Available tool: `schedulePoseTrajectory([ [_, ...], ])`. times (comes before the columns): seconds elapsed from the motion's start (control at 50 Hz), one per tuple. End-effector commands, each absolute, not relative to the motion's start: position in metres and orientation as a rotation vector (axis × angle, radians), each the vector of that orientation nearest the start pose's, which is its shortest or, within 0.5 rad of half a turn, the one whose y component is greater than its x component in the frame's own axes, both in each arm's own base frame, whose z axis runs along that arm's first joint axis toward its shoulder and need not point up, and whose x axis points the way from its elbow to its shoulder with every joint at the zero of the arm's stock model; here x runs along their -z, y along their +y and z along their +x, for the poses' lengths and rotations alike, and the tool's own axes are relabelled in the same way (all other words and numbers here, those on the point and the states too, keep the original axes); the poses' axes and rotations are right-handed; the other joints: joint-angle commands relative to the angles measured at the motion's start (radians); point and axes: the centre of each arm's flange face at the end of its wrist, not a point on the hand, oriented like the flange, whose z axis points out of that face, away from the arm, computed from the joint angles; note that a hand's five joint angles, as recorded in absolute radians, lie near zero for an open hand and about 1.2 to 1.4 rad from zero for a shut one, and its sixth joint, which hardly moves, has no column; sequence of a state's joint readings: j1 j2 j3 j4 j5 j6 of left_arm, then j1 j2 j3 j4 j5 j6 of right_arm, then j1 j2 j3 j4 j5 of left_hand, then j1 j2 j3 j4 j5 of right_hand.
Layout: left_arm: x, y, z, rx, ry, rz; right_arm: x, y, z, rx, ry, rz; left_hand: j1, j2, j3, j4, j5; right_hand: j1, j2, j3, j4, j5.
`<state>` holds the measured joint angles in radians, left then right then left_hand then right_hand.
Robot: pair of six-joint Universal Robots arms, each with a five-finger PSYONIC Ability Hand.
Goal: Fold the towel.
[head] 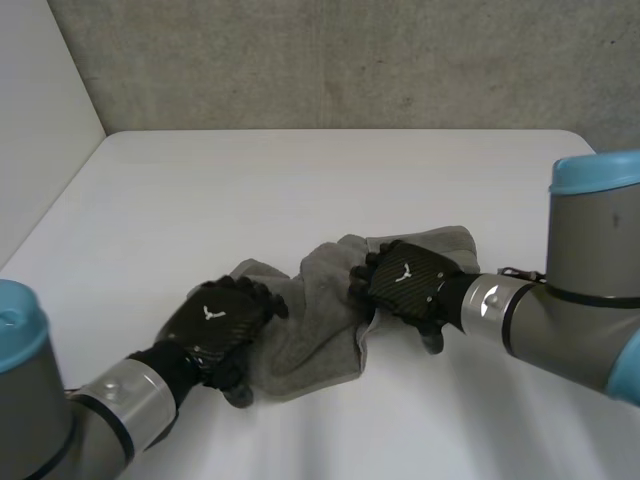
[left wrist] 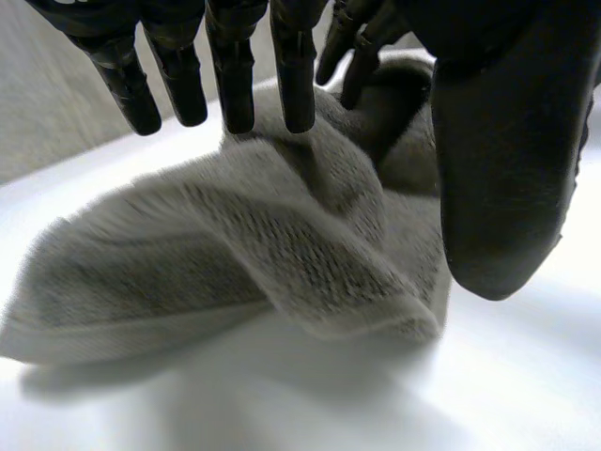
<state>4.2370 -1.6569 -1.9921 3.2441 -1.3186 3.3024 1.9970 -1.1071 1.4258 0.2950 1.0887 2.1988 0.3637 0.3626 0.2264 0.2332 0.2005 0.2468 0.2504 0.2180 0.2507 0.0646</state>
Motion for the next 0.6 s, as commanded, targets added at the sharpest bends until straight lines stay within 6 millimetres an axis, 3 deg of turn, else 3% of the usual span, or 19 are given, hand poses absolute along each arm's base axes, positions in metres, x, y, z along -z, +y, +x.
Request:
schedulePoseTrajectory([
  [0.02,-0.146,-0.158,-0.264,1.757,2.792,1.200,-0.170,-0.236,0.302,1.490,1.758,-1.853,0.038,0.039,-0.052,-0.059,0.026,0.114,0.110,-0.044,-0.076,0.122],
  [0.12,-0.128,-0.160,-0.269,1.698,2.776,1.192,-0.163,-0.240,0.303,1.500,1.751,-1.857,0.055,0.056,-0.052,-0.059,0.044,0.334,0.331,-0.044,-0.076,0.342],
  [0.14,-0.124,-0.162,-0.270,1.682,2.760,1.195,-0.164,-0.241,0.303,1.504,1.755,-1.852,0.087,0.088,-0.052,-0.059,0.076,0.468,0.464,-0.044,-0.076,0.476],
  [0.28,-0.120,-0.176,-0.271,1.724,2.636,1.185,-0.173,-0.250,0.298,1.554,1.785,-1.837,0.182,0.183,-0.052,-0.059,0.170,0.854,0.850,-0.044,-0.076,0.862],
  [0.36,-0.125,-0.190,-0.274,1.820,2.533,1.144,-0.180,-0.255,0.292,1.572,1.819,-1.793,0.407,0.408,-0.052,-0.059,0.396,1.129,1.125,-0.044,-0.076,1.137],
  [0.38,-0.128,-0.196,-0.276,1.857,2.502,1.140,-0.181,-0.256,0.291,1.571,1.827,-1.778,0.576,0.577,-0.052,-0.059,0.565,1.149,1.146,-0.044,-0.076,1.157],
  [0.4,-0.128,-0.196,-0.276,1.857,2.502,1.140,-0.181,-0.256,0.291,1.571,1.827,-1.778,0.578,0.579,-0.052,-0.059,0.567,1.149,1.146,-0.044,-0.076,1.157],
  [0.44,-0.131,-0.205,-0.280,1.909,2.453,1.137,-0.182,-0.258,0.290,1.573,1.839,-1.758,0.894,0.895,-0.052,-0.059,0.882,1.149,1.146,-0.044,-0.076,1.157],
  [0.46,-0.131,-0.205,-0.280,1.909,2.452,1.137,-0.182,-0.258,0.290,1.573,1.839,-1.758,0.895,0.896,-0.052,-0.059,0.884,1.149,1.146,-0.044,-0.076,1.157],
  [0.48,-0.133,-0.212,-0.281,1.931,2.430,1.128,-0.184,-0.261,0.291,1.587,1.837,-1.750,1.031,1.032,-0.052,-0.059,1.020,1.149,1.146,-0.044,-0.076,1.157],
  [0.52,-0.137,-0.221,-0.282,1.953,2.406,1.113,-0.188,-0.264,0.293,1.606,1.834,-1.737,1.033,1.034,-0.052,-0.059,1.021,1.149,1.146,-0.044,-0.076,1.157],
  [0.6,-0.166,-0.252,-0.286,2.077,2.273,1.066,-0.213,-0.282,0.295,1.723,1.836,-1.634,1.033,1.034,-0.052,-0.059,1.021,1.149,1.146,-0.044,-0.076,1.157],
])
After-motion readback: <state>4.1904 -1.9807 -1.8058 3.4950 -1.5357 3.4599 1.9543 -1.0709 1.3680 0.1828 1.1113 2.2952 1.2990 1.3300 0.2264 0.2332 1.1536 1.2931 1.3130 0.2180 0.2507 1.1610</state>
